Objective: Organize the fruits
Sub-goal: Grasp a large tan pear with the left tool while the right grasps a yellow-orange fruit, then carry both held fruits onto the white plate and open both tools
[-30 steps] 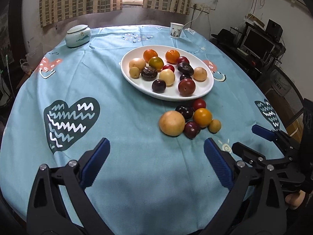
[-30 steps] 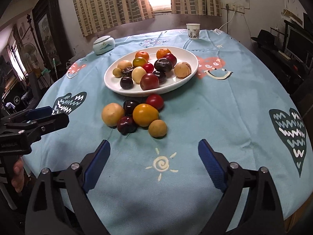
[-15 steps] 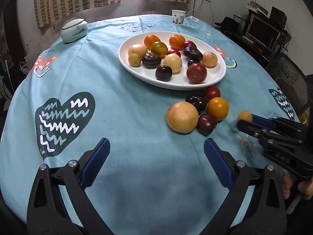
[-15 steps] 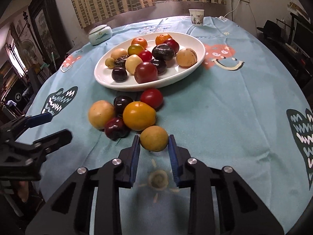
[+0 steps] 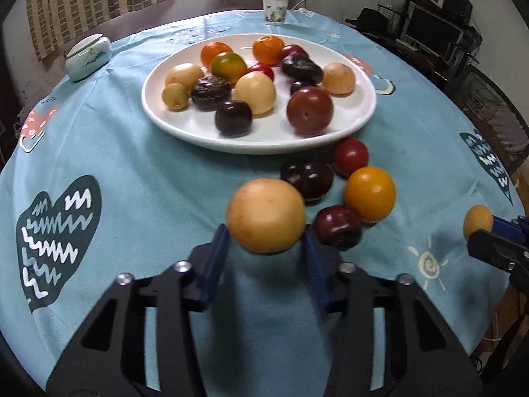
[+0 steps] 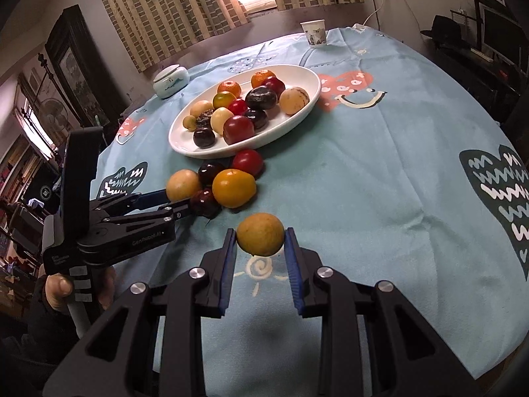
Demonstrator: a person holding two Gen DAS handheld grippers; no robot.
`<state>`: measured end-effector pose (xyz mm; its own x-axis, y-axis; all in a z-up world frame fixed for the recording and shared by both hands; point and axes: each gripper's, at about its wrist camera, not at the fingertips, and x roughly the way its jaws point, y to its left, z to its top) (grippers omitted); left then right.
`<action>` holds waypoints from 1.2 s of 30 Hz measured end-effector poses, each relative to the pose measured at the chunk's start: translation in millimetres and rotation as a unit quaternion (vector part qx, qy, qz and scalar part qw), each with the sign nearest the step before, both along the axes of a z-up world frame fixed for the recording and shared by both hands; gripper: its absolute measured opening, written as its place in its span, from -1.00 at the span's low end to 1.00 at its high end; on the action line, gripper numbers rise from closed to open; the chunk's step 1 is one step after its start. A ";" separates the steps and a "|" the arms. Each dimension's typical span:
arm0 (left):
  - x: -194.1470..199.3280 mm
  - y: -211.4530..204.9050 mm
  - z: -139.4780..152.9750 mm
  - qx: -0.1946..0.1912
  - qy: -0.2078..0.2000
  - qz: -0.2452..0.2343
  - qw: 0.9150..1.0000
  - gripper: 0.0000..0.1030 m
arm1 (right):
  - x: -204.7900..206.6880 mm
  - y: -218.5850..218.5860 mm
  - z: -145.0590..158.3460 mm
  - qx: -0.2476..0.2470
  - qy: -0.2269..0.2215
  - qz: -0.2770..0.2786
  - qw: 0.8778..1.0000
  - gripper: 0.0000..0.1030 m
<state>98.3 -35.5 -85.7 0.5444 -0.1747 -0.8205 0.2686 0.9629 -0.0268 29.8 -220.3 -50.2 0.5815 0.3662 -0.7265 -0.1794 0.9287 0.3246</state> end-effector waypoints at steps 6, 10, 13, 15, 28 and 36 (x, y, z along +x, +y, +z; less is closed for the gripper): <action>-12.6 7.8 9.2 -0.033 0.003 0.005 0.999 -0.17 | 3.8 -0.4 -0.2 0.005 0.002 0.000 1.000 -0.43; -27.3 12.6 19.8 -0.042 -0.010 0.004 0.999 -0.17 | 5.7 5.7 -1.6 0.004 0.004 0.008 1.000 -0.43; -32.8 16.7 26.8 -0.048 -0.018 0.002 0.999 -0.17 | 7.9 11.0 -2.9 0.003 0.008 0.013 1.000 -0.43; -35.1 19.5 31.1 -0.052 -0.023 0.003 0.998 -0.17 | 8.8 14.2 -3.3 0.003 0.010 0.016 1.000 -0.43; -19.3 25.9 67.9 -0.064 -0.062 0.003 0.996 -0.17 | 32.6 32.9 13.5 -0.016 -0.009 0.044 0.999 -0.43; 63.6 15.2 110.2 -0.054 -0.085 0.001 0.995 -0.17 | 102.7 43.9 53.3 -0.045 -0.040 0.062 0.996 -0.43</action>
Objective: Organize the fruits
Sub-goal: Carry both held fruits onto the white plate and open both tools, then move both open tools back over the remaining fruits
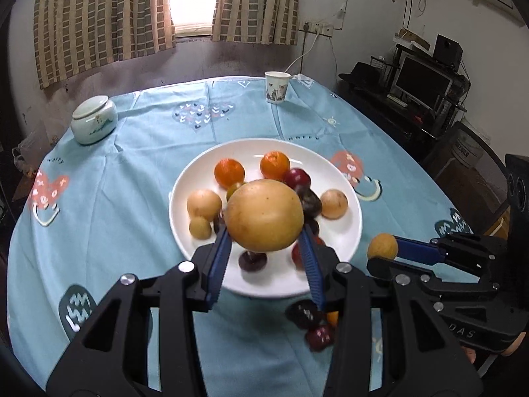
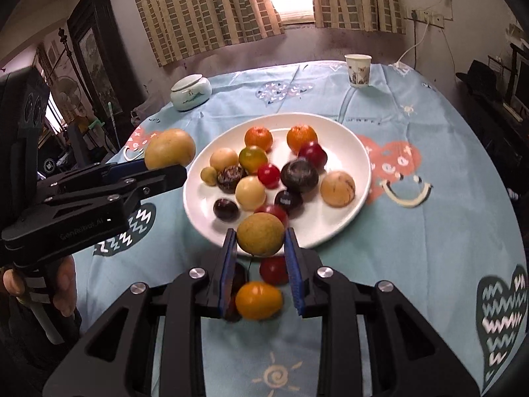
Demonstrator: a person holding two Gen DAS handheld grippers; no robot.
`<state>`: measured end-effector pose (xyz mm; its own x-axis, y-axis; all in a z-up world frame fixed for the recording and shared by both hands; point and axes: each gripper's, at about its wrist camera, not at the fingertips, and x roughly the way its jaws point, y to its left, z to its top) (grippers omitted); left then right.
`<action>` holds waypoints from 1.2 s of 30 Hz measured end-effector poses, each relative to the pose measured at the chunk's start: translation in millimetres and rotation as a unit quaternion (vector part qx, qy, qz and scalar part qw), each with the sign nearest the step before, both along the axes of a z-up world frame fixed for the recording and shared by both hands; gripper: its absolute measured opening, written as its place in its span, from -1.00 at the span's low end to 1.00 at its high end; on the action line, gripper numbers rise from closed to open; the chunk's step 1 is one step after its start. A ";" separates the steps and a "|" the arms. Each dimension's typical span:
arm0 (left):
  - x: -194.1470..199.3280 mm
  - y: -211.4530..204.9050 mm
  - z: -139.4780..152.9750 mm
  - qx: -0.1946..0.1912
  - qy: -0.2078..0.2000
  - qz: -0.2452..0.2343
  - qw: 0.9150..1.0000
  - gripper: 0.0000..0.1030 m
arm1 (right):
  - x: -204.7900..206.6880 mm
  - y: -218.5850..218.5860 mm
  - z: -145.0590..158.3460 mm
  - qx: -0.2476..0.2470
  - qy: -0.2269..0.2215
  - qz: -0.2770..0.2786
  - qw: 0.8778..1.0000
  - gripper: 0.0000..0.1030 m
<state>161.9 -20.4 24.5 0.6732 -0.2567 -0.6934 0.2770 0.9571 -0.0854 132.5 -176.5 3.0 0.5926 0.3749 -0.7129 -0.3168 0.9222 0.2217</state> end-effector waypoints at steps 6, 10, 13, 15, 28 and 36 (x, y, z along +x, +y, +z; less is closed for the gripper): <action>71.3 -20.5 -3.9 0.017 0.021 0.005 1.000 -0.17 | 78.4 -4.7 -6.2 -0.043 0.004 -0.039 0.998 -0.43; 98.7 -32.9 -22.5 0.023 0.049 -0.001 0.999 -0.17 | 106.3 -18.7 -25.4 -0.037 0.025 -0.058 0.997 -0.43; 109.5 -39.3 -36.1 0.031 0.062 -0.007 0.998 -0.17 | 113.2 -23.2 -34.5 -0.039 0.031 -0.063 0.997 -0.43; 114.8 -42.5 -44.4 0.034 0.072 -0.011 0.997 -0.16 | 116.6 -23.5 -37.2 -0.038 0.035 -0.061 0.997 -0.43; 115.2 -36.8 -43.6 0.027 0.069 0.009 0.997 0.21 | 121.1 -33.0 -33.7 -0.027 -0.004 -0.080 0.996 0.20; 45.5 -2.7 -9.5 0.002 0.021 0.041 0.999 0.57 | 113.1 -69.5 -26.8 -0.019 -0.032 -0.148 0.988 0.20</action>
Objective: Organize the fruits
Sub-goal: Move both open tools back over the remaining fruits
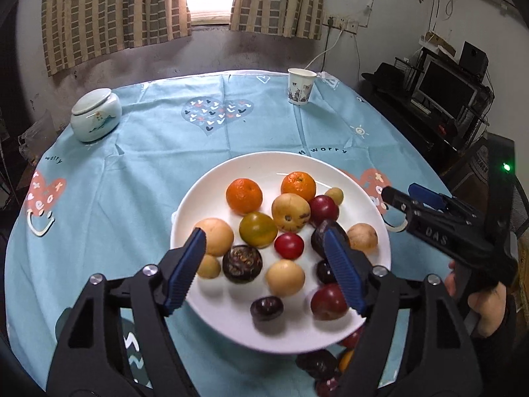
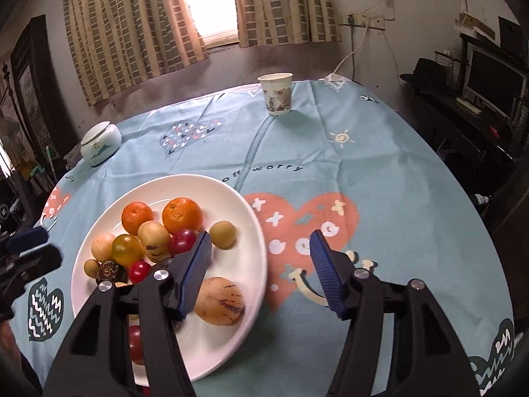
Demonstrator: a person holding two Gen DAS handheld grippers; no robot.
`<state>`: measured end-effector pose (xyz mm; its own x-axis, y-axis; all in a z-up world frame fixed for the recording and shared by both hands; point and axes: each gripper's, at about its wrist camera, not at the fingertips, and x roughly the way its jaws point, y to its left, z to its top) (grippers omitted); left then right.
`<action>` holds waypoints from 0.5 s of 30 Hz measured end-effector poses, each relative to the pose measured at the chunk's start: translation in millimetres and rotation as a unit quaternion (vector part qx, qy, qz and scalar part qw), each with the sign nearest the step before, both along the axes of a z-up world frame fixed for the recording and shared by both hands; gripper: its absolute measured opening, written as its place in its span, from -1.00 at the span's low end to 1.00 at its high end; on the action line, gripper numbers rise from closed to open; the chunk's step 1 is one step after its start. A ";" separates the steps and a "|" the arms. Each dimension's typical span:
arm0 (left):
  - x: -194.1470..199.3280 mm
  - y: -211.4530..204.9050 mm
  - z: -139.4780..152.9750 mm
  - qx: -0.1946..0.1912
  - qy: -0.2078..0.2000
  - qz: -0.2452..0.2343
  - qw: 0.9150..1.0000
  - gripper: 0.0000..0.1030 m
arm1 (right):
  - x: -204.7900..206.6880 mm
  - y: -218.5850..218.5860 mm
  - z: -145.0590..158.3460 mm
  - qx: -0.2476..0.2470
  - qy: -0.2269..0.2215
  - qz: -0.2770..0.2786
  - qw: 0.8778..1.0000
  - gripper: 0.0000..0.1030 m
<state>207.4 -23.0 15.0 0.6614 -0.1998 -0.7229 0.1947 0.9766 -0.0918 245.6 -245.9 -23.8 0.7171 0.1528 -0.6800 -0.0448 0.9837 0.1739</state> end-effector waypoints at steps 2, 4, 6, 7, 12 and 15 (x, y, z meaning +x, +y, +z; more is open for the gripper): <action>-25.9 4.2 -1.7 0.002 -0.005 0.004 1.000 0.61 | -0.7 -11.5 1.1 0.017 0.000 -0.016 1.000 0.20; -48.7 7.6 -7.6 -0.001 0.002 0.004 1.000 0.61 | -1.6 -19.7 1.6 0.031 -0.002 -0.027 0.999 0.23; -70.4 10.8 -15.4 -0.005 0.011 0.005 1.000 0.61 | -3.6 -22.1 1.2 0.035 -0.009 -0.032 0.999 0.23; -81.7 13.1 -19.4 -0.007 0.015 0.007 1.000 0.62 | -4.8 -20.7 0.6 0.032 -0.011 -0.032 0.999 0.23; -119.4 30.0 -32.4 -0.007 0.034 0.010 0.999 0.63 | -32.5 -5.6 2.2 0.054 0.021 -0.008 0.998 0.23; -133.1 43.2 -34.3 -0.012 0.031 0.017 0.999 0.67 | -69.9 17.8 7.5 0.036 0.042 0.035 0.998 0.23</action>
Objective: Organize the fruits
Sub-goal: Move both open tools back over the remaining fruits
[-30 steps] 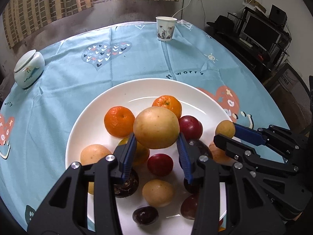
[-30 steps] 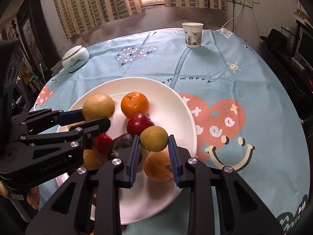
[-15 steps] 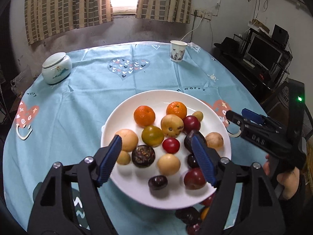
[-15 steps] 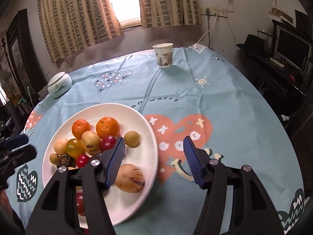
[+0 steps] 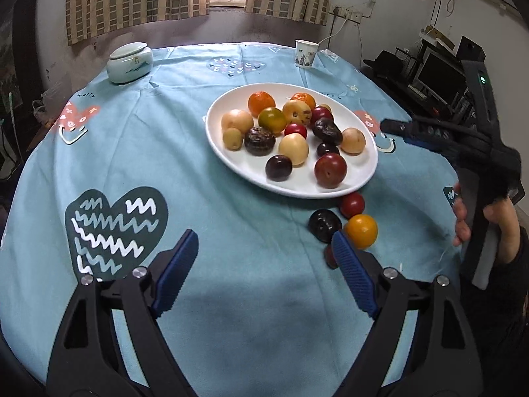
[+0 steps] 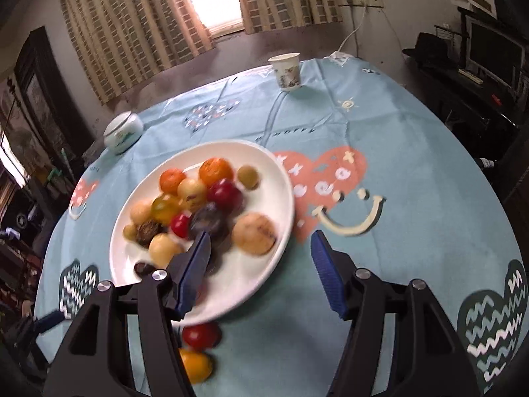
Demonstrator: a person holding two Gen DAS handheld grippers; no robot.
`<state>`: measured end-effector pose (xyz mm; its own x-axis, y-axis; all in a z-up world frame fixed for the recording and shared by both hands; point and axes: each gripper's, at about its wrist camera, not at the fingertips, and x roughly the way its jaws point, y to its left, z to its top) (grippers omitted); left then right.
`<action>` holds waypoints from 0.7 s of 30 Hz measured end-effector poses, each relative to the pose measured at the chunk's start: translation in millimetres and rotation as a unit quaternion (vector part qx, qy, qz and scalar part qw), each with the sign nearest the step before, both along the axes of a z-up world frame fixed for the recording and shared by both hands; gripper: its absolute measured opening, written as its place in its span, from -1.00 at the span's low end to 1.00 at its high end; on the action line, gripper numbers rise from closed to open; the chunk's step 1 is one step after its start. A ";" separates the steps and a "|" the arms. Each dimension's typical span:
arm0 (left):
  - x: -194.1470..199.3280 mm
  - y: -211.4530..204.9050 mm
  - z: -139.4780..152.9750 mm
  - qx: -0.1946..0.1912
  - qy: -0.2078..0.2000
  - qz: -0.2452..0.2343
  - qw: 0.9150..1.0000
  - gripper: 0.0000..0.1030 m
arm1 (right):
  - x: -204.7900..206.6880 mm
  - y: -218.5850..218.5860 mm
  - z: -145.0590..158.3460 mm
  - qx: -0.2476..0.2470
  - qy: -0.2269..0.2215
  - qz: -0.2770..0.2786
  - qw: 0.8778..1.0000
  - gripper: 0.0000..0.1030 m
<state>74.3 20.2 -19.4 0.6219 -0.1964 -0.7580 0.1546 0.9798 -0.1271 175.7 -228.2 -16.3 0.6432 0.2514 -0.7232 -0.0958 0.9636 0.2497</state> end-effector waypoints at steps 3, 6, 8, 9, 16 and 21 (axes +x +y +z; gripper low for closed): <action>-9.9 10.5 -2.1 -0.011 -0.006 0.001 1.000 0.68 | -49.5 22.3 -2.5 -0.007 0.014 0.049 0.999 0.38; -19.0 13.2 -6.4 -0.019 -0.010 -0.005 1.000 0.68 | -89.8 36.0 -8.8 -0.014 0.011 0.054 0.998 0.55; -24.5 13.3 -10.1 -0.026 -0.009 -0.013 1.000 0.68 | -105.6 42.4 -13.4 -0.018 0.004 0.052 0.998 0.55; -28.0 12.9 -12.6 -0.028 -0.008 -0.018 0.999 0.68 | -110.7 44.4 -16.3 -0.018 -0.001 0.050 0.999 0.55; -49.3 12.5 -24.3 -0.028 -0.003 -0.034 0.999 0.68 | -96.6 53.9 -44.0 -0.018 0.016 0.045 0.999 0.33; -48.6 16.1 -30.7 -0.038 0.008 -0.032 0.999 0.69 | -73.7 57.0 -60.3 0.028 0.051 0.060 0.996 0.01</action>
<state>25.7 36.3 -50.0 0.5941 -0.2921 -0.7495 0.2135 0.9556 -0.2031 102.0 -171.2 -76.6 0.5295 0.3646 -0.7660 -0.1807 0.9307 0.3181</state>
